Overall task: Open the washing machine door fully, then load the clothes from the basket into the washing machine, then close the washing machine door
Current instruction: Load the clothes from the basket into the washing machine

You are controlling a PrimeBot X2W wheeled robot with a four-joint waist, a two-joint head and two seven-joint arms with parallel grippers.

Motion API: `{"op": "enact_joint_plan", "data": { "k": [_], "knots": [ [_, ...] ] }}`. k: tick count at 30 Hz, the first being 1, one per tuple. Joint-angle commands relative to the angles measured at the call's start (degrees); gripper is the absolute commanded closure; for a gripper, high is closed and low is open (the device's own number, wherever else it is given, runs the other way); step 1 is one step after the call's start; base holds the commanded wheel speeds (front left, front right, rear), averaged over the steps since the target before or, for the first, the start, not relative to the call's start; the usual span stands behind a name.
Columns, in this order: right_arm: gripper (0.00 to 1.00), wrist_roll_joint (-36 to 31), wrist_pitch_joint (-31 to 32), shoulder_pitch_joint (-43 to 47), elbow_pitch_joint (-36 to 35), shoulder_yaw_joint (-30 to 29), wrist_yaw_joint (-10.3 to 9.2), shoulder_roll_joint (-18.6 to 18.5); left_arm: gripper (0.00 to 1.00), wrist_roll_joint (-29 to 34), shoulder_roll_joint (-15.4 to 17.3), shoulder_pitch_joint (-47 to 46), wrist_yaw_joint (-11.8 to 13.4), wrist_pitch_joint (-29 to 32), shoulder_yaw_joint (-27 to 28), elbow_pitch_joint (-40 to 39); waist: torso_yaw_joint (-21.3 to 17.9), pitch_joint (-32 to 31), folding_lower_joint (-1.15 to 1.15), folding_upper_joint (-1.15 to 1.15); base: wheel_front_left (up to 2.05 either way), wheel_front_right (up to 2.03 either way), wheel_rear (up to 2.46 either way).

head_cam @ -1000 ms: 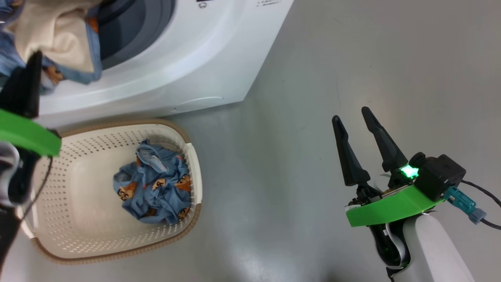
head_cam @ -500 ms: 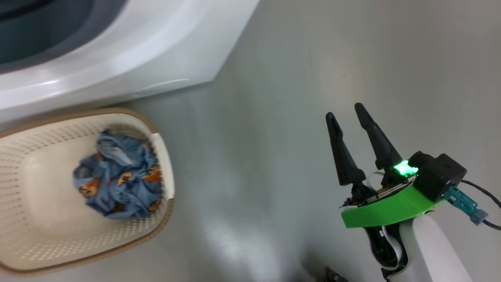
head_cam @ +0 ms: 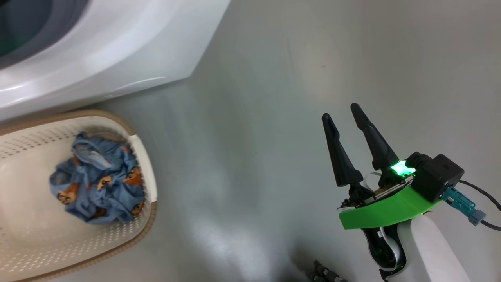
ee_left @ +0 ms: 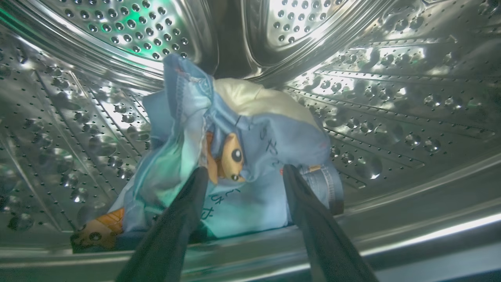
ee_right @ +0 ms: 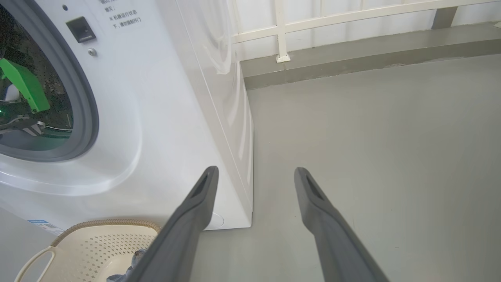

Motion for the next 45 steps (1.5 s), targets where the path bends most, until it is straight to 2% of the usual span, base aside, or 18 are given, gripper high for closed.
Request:
{"op": "enact_joint_plan", "data": {
  "k": [1, 12, 22, 30, 45],
  "knots": [
    [0.00, 0.2, -0.3, 0.7, -1.1, 0.9, 0.09, 0.0, 0.00, -0.7, 1.5, -1.2, -0.5, -1.3, 1.0, -0.1, 1.5, -0.9, 0.00, 0.00, 0.00, 0.00, 0.00],
    [0.00, -1.5, -0.3, -0.9, 1.3, 0.1, 0.09, 0.0, 0.00, -3.1, -1.7, 5.3, -2.4, -10.3, 0.8, 2.0, 5.2, -5.7, 0.00, 0.00, 0.00, 0.00, 0.00],
    [0.00, -3.0, -0.3, -1.0, 3.5, -1.2, 0.09, 0.0, 0.00, -4.2, -3.4, 14.9, -2.7, -16.4, 1.0, -1.2, 9.0, -12.1, 0.00, 0.00, 0.00, 0.00, 0.00],
    [0.00, -3.9, -0.3, -0.3, 6.2, -1.6, 0.09, 0.0, 0.00, -3.0, -4.4, 24.6, -0.7, -17.1, 3.8, -8.9, 11.6, -19.0, 0.00, 0.00, 0.00, 0.00, 0.00],
    [0.00, -5.1, -0.3, 2.1, 10.2, -2.5, 0.09, 0.0, 0.00, 1.4, -6.2, 46.7, 4.9, -17.1, 11.7, -28.3, 15.8, -30.0, 0.00, 0.00, 0.00, 0.00, 0.00]
  ]
}}
